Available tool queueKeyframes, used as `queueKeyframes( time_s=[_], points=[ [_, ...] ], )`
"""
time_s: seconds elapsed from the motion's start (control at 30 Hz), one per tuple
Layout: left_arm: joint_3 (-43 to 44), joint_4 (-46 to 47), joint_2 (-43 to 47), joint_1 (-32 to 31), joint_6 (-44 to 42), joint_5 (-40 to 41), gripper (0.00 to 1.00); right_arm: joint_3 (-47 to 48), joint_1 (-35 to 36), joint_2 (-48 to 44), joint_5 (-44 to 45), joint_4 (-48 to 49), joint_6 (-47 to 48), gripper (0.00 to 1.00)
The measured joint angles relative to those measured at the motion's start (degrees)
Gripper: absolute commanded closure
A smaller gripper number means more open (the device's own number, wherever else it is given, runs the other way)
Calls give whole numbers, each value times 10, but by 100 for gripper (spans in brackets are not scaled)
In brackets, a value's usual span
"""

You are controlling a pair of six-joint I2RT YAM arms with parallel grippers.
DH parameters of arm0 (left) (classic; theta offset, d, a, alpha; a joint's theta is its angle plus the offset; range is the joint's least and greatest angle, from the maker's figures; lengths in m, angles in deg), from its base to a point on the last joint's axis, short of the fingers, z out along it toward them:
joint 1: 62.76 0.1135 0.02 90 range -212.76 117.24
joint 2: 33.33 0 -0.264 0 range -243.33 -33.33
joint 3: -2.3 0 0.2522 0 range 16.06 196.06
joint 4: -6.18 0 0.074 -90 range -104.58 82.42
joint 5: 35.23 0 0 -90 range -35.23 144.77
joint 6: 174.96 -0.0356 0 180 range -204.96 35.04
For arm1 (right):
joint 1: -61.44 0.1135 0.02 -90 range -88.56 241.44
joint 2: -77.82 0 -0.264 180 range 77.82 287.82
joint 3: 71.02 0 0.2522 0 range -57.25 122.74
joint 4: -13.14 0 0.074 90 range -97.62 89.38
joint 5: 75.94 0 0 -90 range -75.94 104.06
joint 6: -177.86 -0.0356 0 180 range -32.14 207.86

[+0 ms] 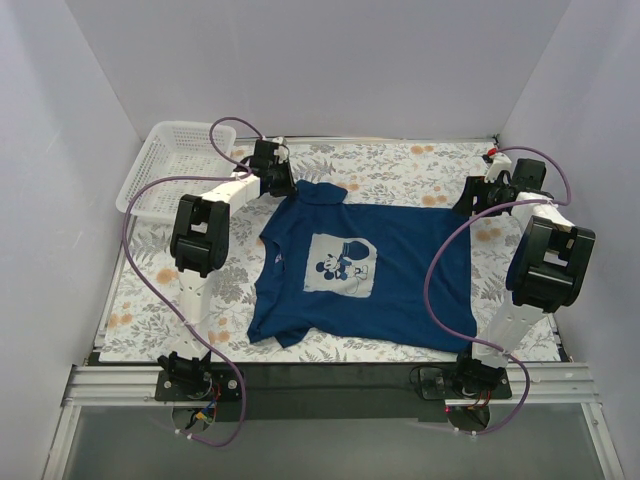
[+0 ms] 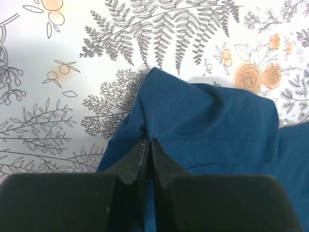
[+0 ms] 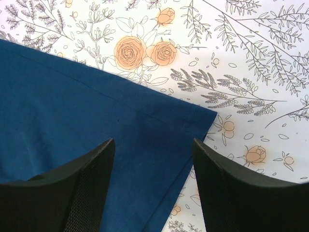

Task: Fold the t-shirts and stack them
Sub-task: Flatten the tshirt out

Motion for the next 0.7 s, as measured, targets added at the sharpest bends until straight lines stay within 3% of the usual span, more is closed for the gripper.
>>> queueKeyframes(
  time_s=[0.13, 0.17, 0.4, 0.7],
  points=[
    [4, -5, 0, 0, 18, -5, 96, 0, -1, 0, 0, 0, 2, 40],
    [5, -7, 0, 1, 23, -6, 90, 0, -1, 0, 0, 0, 3, 39],
    [12, -23, 4, 16, 49, -18, 71, 0, -5, 0, -4, 0, 9, 39],
    [19, -41, 4, 38, 65, -42, 71, 0, -7, 0, -7, 0, 12, 39]
  ],
)
